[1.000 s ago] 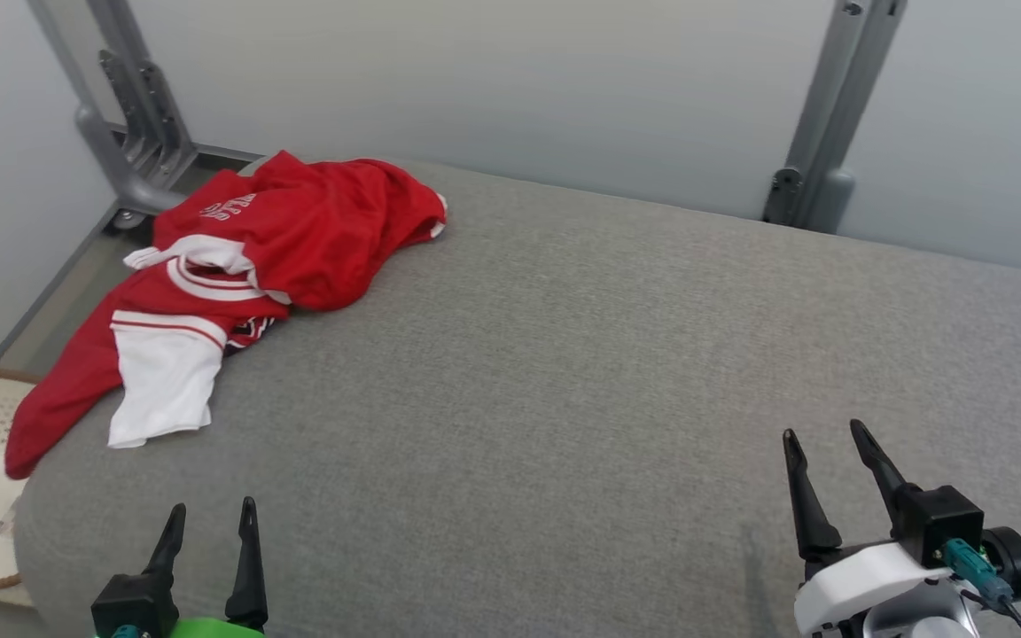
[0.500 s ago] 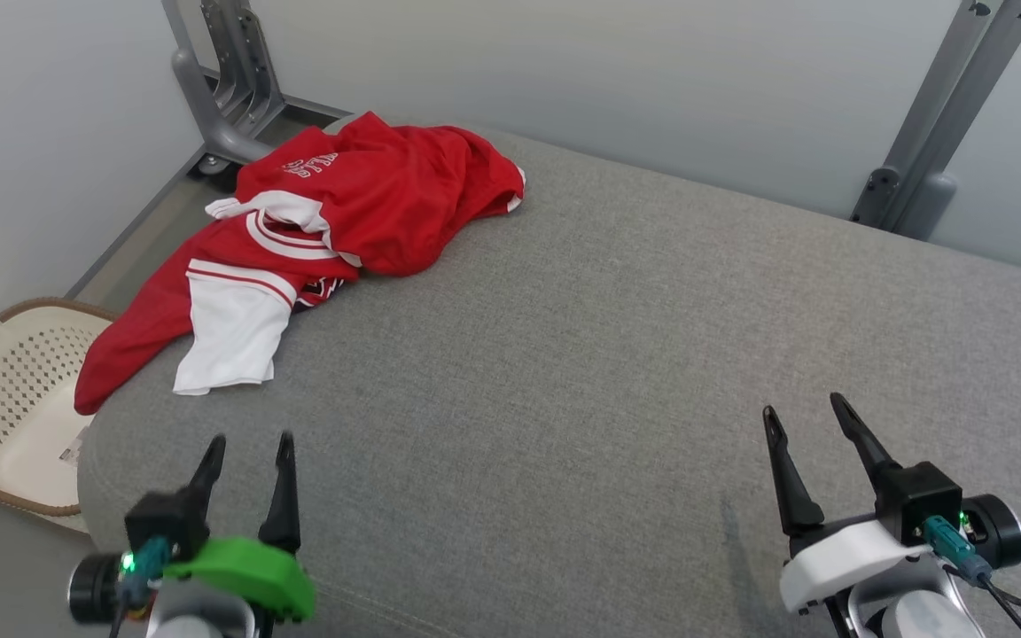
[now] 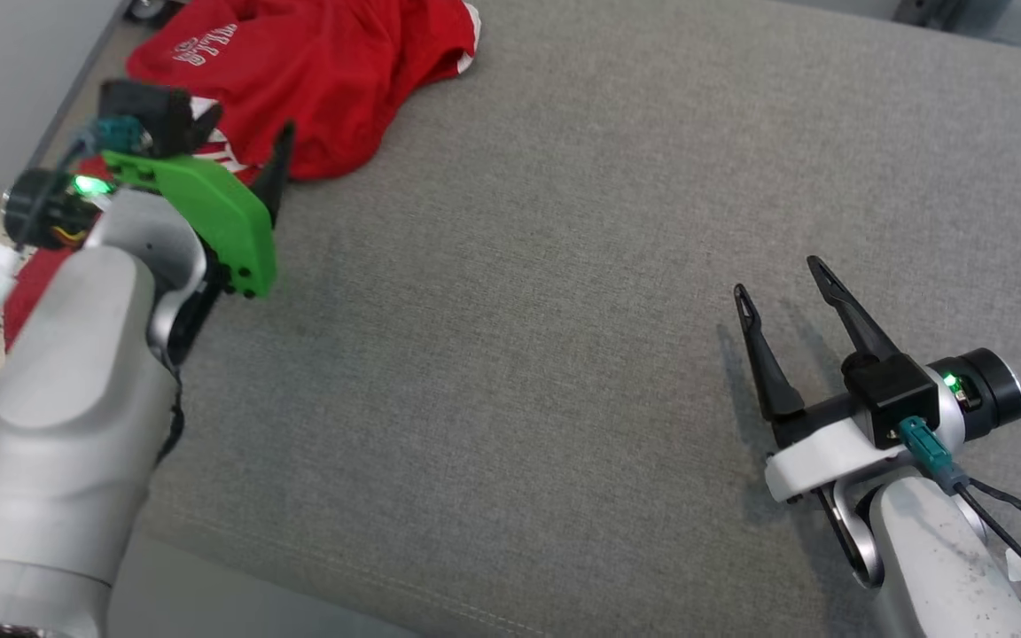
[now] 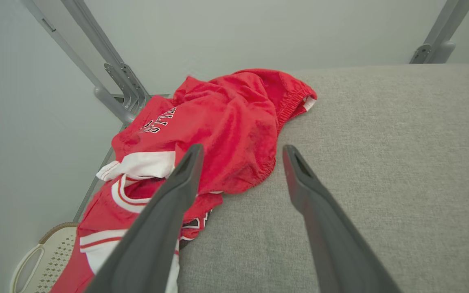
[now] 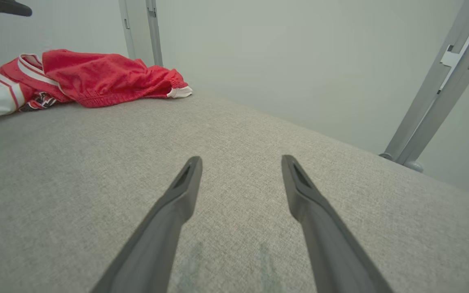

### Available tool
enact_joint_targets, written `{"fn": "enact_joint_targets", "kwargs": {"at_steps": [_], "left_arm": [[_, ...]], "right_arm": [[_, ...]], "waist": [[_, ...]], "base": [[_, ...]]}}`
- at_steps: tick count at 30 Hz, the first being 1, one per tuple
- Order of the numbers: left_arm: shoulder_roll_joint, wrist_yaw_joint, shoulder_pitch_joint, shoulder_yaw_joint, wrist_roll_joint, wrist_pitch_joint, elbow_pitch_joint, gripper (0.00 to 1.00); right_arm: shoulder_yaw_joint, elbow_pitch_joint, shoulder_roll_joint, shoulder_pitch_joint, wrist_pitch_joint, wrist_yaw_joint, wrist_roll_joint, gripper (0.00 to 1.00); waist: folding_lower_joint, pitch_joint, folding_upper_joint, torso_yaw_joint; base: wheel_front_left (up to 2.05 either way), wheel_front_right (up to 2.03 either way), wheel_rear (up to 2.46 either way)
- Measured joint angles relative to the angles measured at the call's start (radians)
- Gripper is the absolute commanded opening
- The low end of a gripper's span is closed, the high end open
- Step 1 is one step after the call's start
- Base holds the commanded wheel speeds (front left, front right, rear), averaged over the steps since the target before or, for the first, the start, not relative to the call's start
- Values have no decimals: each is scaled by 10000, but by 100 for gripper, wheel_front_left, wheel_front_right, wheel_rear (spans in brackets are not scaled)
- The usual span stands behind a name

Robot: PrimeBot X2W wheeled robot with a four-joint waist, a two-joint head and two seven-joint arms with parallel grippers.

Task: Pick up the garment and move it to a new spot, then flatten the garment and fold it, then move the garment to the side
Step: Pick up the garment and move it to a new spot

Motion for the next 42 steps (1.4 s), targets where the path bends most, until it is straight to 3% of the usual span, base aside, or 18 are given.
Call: {"fn": "enact_joint_targets", "kwargs": {"at_steps": [5,16,18,26,33,37,42], "left_arm": [[663,-8,-1266,-203,-418,13,1377,100],[1335,-10,-2322,-1409,-1099,-50,3083,100],[1406,-10,-2336,-1720,-1137,-48,3346,0],[1626,-10,-2505,-2391,-1651,-738,3749,0],[1494,31,-2920,-2295,-1749,-2527,3724,0],[1390,31,-2915,-2376,-1781,-3081,3202,0],[1292,29,-2514,-2569,-1969,-3214,1557,0]], "right_arm": [[174,-65,52,-101,0,0,0,100],[648,-600,337,-275,-90,12,19,100],[665,-639,347,-290,-107,13,31,100],[468,-667,378,-252,-111,13,102,100],[385,-311,418,126,-50,6,364,100],[343,-167,518,509,-27,6,614,100],[61,-127,568,1071,-17,6,1137,100]], "waist": [[0,1127,0,-392],[-1,2449,0,-1694],[-1,2570,0,-1922],[-1,2624,0,-2378],[-1,1970,0,-2336],[-1,1363,0,-2335],[-1,517,0,-2398]], "base": [[0,0,0],[0,0,0],[0,0,0],[0,0,0],[0,0,0],[0,0,0],[0,0,0]]}}
